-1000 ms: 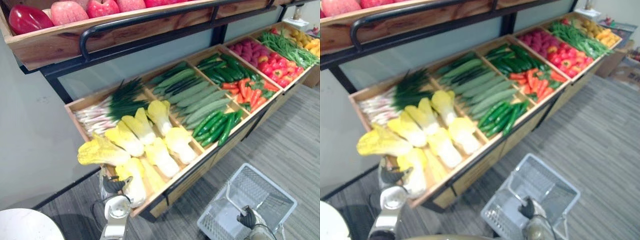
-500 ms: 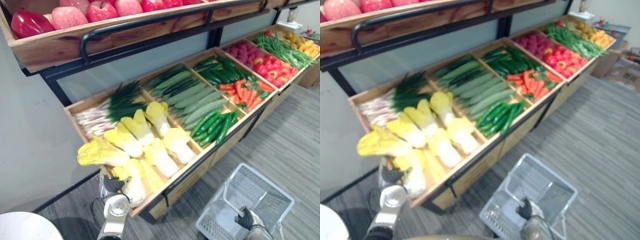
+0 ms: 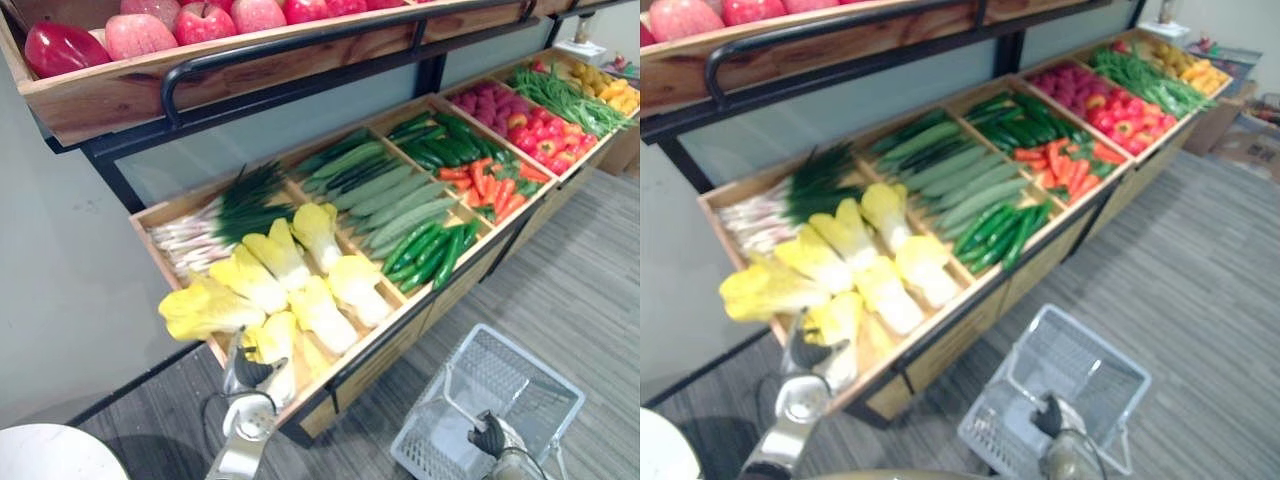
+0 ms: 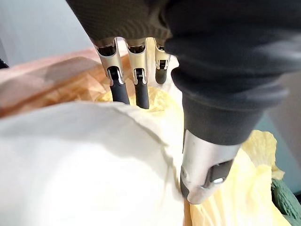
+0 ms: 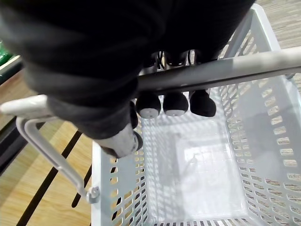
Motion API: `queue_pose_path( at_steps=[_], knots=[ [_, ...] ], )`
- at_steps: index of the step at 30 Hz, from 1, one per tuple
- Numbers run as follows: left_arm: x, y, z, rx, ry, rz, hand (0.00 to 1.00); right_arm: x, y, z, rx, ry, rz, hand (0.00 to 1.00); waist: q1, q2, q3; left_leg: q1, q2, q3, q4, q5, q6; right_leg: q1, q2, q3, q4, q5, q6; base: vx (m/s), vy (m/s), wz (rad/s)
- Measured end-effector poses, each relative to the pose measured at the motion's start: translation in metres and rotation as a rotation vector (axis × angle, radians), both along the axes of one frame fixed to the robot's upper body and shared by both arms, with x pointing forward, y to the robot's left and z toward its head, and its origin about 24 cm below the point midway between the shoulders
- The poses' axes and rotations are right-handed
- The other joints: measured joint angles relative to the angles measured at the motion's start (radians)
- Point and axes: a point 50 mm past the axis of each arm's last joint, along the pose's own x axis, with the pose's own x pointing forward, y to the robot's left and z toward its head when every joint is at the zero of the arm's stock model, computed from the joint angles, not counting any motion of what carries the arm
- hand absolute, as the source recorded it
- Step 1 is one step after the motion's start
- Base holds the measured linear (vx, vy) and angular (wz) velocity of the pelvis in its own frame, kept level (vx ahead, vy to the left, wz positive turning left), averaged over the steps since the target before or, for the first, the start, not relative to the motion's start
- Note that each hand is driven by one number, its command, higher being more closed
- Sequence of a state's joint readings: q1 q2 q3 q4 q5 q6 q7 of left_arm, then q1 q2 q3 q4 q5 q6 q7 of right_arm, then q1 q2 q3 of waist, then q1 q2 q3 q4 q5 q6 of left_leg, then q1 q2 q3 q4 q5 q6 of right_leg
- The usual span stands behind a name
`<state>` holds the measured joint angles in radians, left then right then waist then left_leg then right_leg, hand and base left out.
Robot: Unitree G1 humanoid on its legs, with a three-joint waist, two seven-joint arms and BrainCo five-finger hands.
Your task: Pick vegetable in the basket
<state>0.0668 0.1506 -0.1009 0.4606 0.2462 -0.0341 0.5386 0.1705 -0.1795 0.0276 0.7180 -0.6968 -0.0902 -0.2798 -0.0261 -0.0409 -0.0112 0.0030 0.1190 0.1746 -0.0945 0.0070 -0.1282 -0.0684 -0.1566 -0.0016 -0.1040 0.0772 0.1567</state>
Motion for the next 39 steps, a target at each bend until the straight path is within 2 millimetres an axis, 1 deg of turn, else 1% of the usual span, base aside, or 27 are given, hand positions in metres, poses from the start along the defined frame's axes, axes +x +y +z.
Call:
queue_pose_path(
  at_steps=[4, 7, 14, 15, 23, 39],
  knots=[
    [-0.001, -0.008, -0.003, -0.012, 0.024, -0.054, 0.00, 0.001, 0.000, 0.000, -0.001, -0.003, 0.001, 1.00, 0.000, 0.001, -0.001, 0.000, 0.000, 0.000, 0.000, 0.001, 0.001, 0.000, 0.000, 0.001, 0.000, 0.001, 0.001, 0.00, 0.000, 0.00],
    [-0.003, -0.021, -0.008, -0.027, 0.056, -0.124, 0.00, 0.001, 0.001, 0.000, -0.001, -0.002, 0.004, 1.00, -0.001, 0.005, -0.004, 0.000, 0.000, 0.001, 0.000, 0.001, 0.001, 0.000, 0.000, 0.001, 0.000, 0.001, 0.001, 0.00, 0.000, 0.00],
    [-0.002, -0.020, -0.009, -0.025, 0.070, -0.135, 0.00, 0.003, 0.001, 0.000, -0.008, 0.004, 0.000, 1.00, -0.001, 0.003, -0.005, 0.000, -0.001, 0.002, 0.000, 0.001, 0.001, -0.001, 0.000, 0.004, 0.000, 0.008, -0.001, 0.00, 0.000, 0.00],
    [-0.002, -0.020, -0.009, -0.025, 0.071, -0.135, 1.00, 0.003, 0.001, 0.000, -0.008, 0.004, 0.000, 1.00, -0.001, 0.003, -0.005, 0.000, -0.001, 0.002, 0.000, 0.001, 0.001, -0.001, 0.000, 0.004, 0.000, 0.008, -0.001, 0.00, 0.000, 0.00],
    [-0.001, -0.017, -0.008, -0.027, 0.065, -0.135, 1.00, 0.002, 0.001, 0.000, -0.008, 0.007, -0.002, 1.00, -0.001, 0.003, -0.006, 0.000, -0.001, 0.003, 0.000, 0.001, 0.001, -0.002, 0.000, 0.005, 0.000, 0.008, 0.000, 0.00, 0.000, 0.00],
    [0.005, -0.016, -0.008, -0.139, 0.049, -0.077, 1.00, 0.002, 0.000, -0.001, -0.011, 0.017, -0.016, 1.00, -0.001, 0.006, -0.009, 0.000, -0.002, 0.002, 0.000, 0.002, 0.003, 0.000, -0.001, 0.004, 0.000, 0.009, 0.000, 0.00, 0.000, 0.00]
  ],
)
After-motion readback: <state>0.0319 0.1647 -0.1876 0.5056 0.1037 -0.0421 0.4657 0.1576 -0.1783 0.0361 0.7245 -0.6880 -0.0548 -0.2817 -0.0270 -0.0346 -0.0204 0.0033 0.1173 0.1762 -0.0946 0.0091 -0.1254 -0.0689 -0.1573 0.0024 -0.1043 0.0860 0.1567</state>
